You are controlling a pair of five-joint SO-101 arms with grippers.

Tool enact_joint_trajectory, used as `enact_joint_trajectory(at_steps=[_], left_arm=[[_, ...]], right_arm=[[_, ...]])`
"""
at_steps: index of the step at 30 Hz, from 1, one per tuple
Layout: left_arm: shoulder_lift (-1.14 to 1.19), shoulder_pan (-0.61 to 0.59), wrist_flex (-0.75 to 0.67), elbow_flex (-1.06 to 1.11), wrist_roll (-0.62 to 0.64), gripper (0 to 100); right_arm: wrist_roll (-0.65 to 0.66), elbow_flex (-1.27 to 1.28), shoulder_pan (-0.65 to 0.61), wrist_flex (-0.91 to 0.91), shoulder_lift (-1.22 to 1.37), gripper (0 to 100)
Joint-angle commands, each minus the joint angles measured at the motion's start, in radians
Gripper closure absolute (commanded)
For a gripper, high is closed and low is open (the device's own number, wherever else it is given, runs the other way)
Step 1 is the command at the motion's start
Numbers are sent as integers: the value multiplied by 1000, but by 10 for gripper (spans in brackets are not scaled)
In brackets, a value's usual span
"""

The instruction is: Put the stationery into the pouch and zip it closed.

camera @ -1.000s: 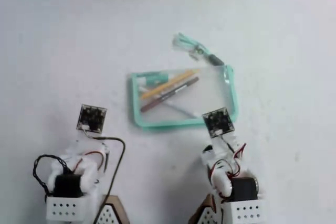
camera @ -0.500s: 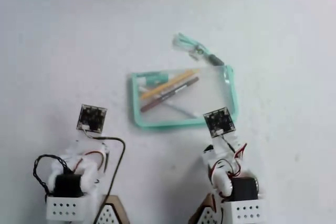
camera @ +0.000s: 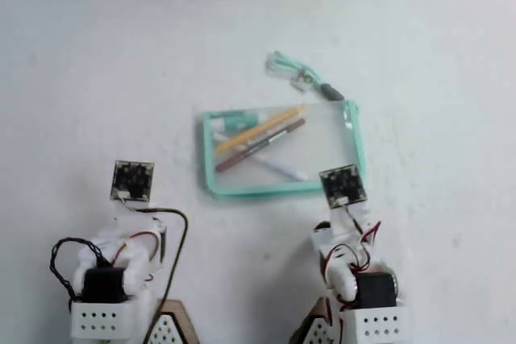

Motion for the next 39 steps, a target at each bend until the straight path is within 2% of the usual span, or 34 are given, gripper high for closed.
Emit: enact_joint_trajectory(at_steps=[1, 8, 10, 16, 20, 39], left_arm=[[-7, -50, 3, -3, 12, 976], [-7, -182, 5, -3, 5, 976], [-7, -170, 5, -3, 5, 976], [-7, -154, 5, -3, 6, 976], [-7, -154, 5, -3, 9, 976], [-7, -165, 5, -3, 5, 976]], right_arm=[[-25, 2, 38, -19, -7, 981], [-23, 3, 48, -19, -7, 981], [-28, 3, 56, -22, -7, 981], [-34, 3, 211, -56, -7, 981], [-78, 3, 214, -58, -7, 981], [-80, 8, 216, 12, -5, 981]])
